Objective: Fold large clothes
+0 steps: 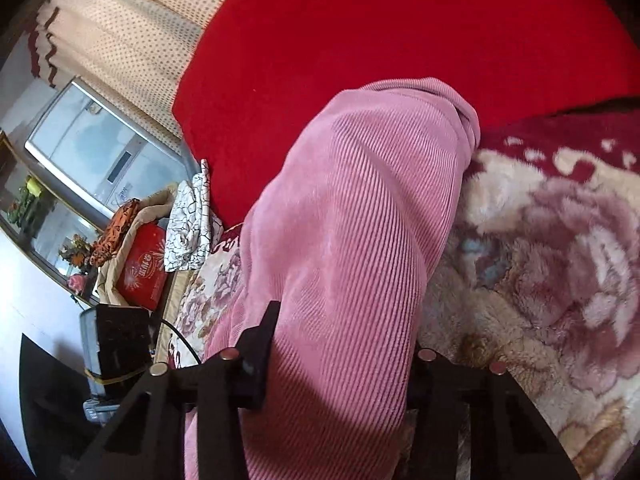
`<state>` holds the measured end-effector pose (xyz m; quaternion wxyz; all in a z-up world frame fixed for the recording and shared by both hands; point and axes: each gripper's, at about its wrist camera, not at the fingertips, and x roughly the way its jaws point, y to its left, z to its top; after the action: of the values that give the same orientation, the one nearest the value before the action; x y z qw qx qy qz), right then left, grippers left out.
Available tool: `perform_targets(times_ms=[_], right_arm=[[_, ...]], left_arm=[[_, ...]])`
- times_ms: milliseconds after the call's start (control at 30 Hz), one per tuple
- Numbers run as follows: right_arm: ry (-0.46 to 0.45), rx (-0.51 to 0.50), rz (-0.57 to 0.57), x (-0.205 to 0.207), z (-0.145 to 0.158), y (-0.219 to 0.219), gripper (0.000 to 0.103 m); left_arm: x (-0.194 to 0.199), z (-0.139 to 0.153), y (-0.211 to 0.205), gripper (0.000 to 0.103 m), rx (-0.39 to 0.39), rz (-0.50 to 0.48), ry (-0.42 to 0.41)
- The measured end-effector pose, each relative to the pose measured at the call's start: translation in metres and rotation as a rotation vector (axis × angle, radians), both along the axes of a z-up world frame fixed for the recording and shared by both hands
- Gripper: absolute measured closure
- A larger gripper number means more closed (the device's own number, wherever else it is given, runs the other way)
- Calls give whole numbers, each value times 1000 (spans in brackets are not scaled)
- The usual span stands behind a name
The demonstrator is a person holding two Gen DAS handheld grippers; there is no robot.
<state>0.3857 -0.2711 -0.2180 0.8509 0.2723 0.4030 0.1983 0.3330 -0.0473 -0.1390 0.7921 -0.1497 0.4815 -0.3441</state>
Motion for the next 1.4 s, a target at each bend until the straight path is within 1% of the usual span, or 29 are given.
perform_targets(times_ms=[100,267,333,367,467,567,600,633,667,700,733,767,800,867,900,933,1000,1033,1067,1100,1133,1167,1200,1233,1267,1300,1333,1367,1400], right_arm=[[-46,-4,-7,-9,18,-8,57],[-130,31,-41,-38,55,-47,58],[-150,49,-56,-54,66,-69,58],[-155,56,-67,-61,69,-79,58],[-144,49,-113,-83,71,-110,58],[-79,8,-128,-91,57,-134,57],[-39,-6,-121,-90,45,-141,57],[10,-2,-126,-85,25,-147,53],[74,20,-129,-79,1,-153,44],[138,53,-143,-75,-19,-161,41],[160,96,-161,-75,-26,-168,35],[171,153,-171,-76,-28,-177,34],[159,162,-180,-80,-20,-182,34],[110,57,-208,-90,3,-185,34],[68,-21,-235,-98,21,-187,34],[28,-53,-253,-103,33,-188,34],[-97,-61,-262,-116,63,-191,34],[-132,-65,-252,-118,71,-190,34],[-159,-77,-242,-115,79,-189,34],[-175,-98,-233,-113,85,-184,36],[-176,-116,-219,-106,86,-182,42],[-162,-121,-202,-98,83,-181,55],[-130,-127,-180,-84,77,-172,62],[-71,-149,-155,-67,64,-163,65],[7,-184,-127,-50,47,-155,64],[76,-190,-92,-37,28,-149,64],[110,-188,-89,-30,17,-144,64],[116,-187,-95,-30,16,-144,64],[96,-192,-101,-33,22,-144,64]], left_arm=[[-11,23,-17,58,-5,-33,-59],[-46,65,-60,58,-23,-102,-161],[-52,69,-79,58,-30,-127,-168],[-56,70,-89,58,-27,-142,-158],[-61,54,-126,58,-3,-189,-95],[-62,19,-166,57,144,-214,-25],[-62,13,-172,50,185,-207,-26],[-63,11,-177,43,215,-208,-44],[-65,12,-180,42,227,-216,-65],[-66,16,-182,39,224,-227,-74],[-68,23,-181,37,219,-239,-84],[-72,27,-174,37,218,-245,-104],[-73,32,-174,37,227,-243,-127],[-77,42,-176,37,271,-242,-180],[-81,47,-177,37,287,-249,-208],[-85,54,-180,37,306,-252,-243],[-91,66,-180,37,338,-252,-325],[-98,68,-175,36,342,-251,-354],[-101,68,-175,35,350,-247,-384],[-97,64,-172,34,376,-243,-406],[-95,57,-179,33,430,-245,-413],[-88,46,-179,33,475,-248,-404],[-91,36,-176,29,501,-252,-391],[-85,25,-178,25,519,-249,-363],[-83,21,-174,25,508,-238,-339],[-80,21,-171,24,488,-231,-316],[-78,25,-166,25,467,-225,-304],[-78,29,-162,25,449,-219,-308],[-80,31,-160,25,437,-211,-315]])
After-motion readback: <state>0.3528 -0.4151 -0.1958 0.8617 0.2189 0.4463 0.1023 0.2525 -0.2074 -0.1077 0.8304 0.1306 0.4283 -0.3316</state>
